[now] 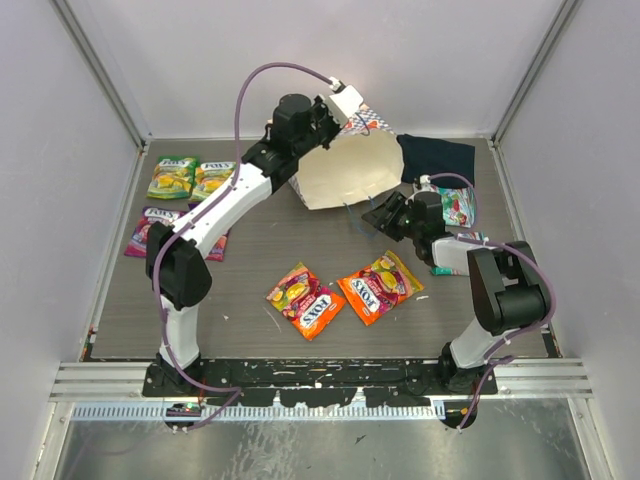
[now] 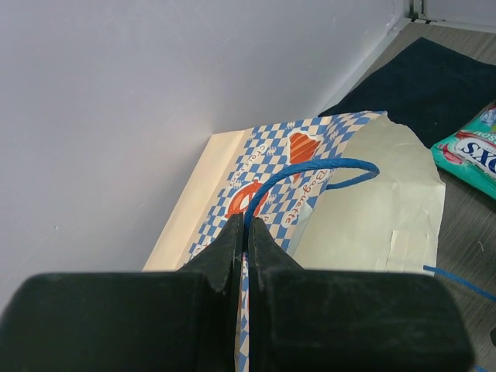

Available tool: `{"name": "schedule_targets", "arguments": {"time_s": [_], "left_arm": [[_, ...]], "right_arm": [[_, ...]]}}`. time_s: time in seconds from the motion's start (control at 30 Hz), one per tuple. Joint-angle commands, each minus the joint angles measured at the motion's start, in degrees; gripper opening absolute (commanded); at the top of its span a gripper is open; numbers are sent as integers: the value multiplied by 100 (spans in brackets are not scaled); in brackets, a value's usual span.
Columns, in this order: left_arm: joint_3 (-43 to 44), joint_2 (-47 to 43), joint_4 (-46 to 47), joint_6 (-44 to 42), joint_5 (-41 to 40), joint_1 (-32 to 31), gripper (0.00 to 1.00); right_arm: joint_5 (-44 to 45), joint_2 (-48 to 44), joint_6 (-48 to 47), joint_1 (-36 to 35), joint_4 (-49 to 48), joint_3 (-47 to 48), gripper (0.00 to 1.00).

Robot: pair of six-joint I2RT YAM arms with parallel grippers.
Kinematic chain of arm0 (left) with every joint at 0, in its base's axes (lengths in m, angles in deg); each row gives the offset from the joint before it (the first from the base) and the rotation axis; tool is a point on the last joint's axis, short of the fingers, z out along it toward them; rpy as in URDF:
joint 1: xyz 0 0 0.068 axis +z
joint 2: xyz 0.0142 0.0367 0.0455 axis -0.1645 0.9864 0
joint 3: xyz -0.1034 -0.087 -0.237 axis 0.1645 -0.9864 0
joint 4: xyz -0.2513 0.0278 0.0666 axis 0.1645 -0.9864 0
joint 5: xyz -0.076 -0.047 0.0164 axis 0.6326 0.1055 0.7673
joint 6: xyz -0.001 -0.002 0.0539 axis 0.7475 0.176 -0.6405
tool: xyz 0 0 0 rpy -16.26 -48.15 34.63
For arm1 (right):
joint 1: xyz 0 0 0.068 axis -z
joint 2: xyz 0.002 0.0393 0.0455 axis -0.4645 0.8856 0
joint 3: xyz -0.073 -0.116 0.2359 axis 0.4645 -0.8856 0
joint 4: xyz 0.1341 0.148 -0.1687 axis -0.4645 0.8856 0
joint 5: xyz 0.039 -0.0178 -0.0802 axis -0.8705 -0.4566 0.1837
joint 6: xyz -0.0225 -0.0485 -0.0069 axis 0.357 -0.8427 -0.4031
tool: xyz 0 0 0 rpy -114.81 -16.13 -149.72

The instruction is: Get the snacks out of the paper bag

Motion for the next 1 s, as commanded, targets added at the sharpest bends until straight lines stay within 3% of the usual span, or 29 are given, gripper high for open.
{"name": "schedule_targets", "arguments": {"time_s": [0.0, 0.13, 0.17, 0.3, 0.43, 0.47, 0.57, 0.6, 0.77, 0.97], "left_arm": [[149, -460, 228, 100, 73, 61, 0], [220, -410, 220, 132, 67, 94, 0], [220, -398, 246, 147, 68, 103, 0], [320, -307, 225, 257, 60, 187, 0], [743, -88, -199, 470, 174, 317, 22], [901, -26, -381, 520, 219, 346, 30], [1306, 135, -917, 681, 277, 431, 86], [1384, 142, -1035, 745, 253, 464, 100], [1666, -59, -1833, 1382, 144, 748, 98], [1126, -955, -2383, 2140, 29, 1472, 98]], "right_arm": [[-138, -3, 53, -65, -285, 75, 51], [-275, -123, 100, -66, -277, 78, 6], [-297, -163, 101, -69, -239, 115, 1], [-252, -551, 31, -158, 0, 270, 1], [-128, -912, -25, -334, 208, 456, 1], [-101, -979, -48, -384, 274, 517, 1], [15, -1094, -97, -546, 442, 691, 1], [54, -1117, -114, -594, 492, 747, 1], [170, -1081, -120, -747, 592, 1019, 1], [201, -980, -159, -879, 706, 1461, 1]]}}
